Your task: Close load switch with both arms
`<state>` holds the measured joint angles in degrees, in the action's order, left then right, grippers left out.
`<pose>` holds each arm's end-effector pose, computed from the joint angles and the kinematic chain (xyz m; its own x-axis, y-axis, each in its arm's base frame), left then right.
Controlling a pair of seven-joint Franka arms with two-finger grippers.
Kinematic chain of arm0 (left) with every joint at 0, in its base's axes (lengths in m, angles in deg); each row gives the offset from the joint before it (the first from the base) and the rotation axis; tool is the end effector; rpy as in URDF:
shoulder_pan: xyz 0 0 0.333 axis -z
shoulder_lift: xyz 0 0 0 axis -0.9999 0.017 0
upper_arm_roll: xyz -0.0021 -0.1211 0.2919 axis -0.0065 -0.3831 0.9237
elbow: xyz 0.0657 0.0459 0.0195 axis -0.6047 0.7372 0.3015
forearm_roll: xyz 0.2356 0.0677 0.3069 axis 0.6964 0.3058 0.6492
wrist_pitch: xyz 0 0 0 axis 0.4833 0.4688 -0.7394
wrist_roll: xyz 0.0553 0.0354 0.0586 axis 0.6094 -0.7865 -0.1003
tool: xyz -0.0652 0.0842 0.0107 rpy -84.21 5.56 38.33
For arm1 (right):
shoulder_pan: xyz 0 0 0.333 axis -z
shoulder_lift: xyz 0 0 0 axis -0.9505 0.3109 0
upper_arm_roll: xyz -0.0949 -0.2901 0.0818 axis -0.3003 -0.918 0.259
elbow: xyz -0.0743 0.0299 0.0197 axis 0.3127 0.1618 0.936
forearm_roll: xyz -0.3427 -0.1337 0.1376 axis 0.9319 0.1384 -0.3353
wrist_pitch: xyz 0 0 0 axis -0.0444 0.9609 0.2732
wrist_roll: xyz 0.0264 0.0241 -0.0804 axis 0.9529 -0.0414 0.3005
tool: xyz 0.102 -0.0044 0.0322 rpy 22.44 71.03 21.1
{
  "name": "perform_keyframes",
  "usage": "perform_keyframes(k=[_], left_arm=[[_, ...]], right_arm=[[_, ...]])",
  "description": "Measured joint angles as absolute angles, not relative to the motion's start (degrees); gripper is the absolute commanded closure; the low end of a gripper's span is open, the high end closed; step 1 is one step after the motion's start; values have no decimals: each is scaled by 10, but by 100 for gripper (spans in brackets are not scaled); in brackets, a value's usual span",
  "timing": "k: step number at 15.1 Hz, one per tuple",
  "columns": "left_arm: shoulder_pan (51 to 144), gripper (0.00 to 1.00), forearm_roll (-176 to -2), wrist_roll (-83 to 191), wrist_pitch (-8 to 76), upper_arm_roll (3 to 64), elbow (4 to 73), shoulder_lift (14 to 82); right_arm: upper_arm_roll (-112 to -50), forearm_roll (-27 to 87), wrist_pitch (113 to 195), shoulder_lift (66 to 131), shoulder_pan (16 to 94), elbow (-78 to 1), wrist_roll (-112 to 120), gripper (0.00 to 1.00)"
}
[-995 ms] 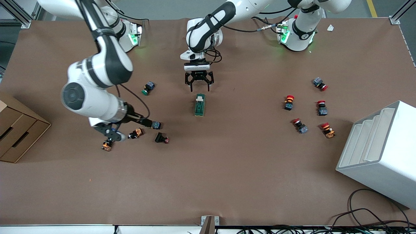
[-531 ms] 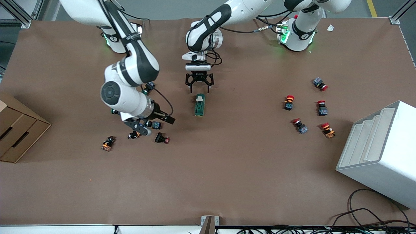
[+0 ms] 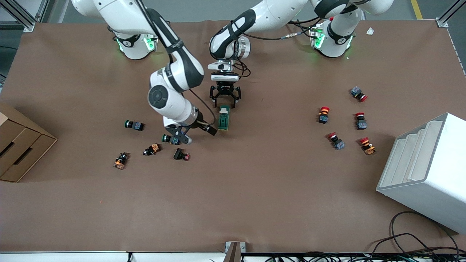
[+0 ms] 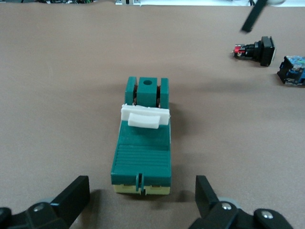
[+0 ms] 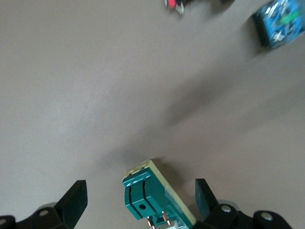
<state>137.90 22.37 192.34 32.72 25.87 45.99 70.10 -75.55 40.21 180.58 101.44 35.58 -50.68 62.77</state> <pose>0.2133 -0.5657 0.0898 0.5626 -0.0016 0.8267 -0.0526 -0.9980 0.0338 0.5078 0.3733 0.2513 0.7864 -0.5735 -0.2294 -0.6145 -0.7642 -0.1960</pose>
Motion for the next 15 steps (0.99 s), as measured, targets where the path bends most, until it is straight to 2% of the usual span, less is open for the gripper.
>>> perform_keyframes(k=[9, 15], left_arm=[[1393, 1, 234, 1933, 299, 262, 459, 709], [1399, 1, 235, 1937, 286, 263, 457, 713]], right_arm=[[-755, 382, 1896, 1020, 280, -566, 672, 0], [-755, 341, 1932, 1023, 252, -573, 672, 0]])
